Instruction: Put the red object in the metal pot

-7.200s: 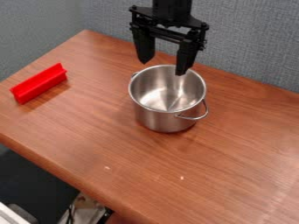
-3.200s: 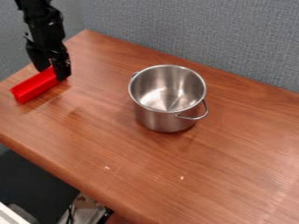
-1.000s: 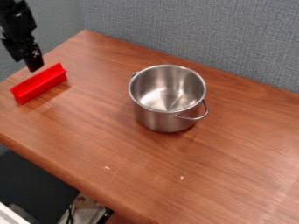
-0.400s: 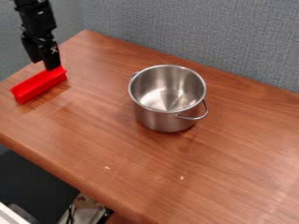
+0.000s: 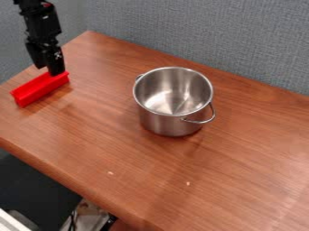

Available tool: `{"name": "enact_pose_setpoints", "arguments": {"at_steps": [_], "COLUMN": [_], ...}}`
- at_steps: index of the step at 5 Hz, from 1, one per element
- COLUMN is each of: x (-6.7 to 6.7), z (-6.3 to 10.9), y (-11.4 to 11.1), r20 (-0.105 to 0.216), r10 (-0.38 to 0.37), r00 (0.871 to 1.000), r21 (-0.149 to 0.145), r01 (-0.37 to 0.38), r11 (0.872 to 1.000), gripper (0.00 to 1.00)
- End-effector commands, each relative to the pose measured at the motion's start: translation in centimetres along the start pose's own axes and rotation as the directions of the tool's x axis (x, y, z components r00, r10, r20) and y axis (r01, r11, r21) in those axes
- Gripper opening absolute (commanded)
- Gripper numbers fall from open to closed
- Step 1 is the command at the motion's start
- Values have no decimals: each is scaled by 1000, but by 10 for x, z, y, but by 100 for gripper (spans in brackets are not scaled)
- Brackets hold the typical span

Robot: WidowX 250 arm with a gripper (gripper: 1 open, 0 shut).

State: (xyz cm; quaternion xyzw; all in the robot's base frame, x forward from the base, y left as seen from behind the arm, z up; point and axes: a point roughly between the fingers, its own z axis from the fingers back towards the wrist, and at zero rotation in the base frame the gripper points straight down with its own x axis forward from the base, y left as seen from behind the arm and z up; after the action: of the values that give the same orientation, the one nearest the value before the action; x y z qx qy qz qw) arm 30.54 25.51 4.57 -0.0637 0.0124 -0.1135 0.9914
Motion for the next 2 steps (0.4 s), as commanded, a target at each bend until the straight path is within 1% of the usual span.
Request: {"name": "enact_pose_setpoints", "arguments": {"at_steps": [1,2], "x": [-11,-12], "z": [4,5], "y": [8,20], "r20": [16,-13], "r10": [21,-80], "r00": [1000,997], "r21": [11,21], "r01": [-21,80], "r11": [1000,997], "gripper": [100,100]}}
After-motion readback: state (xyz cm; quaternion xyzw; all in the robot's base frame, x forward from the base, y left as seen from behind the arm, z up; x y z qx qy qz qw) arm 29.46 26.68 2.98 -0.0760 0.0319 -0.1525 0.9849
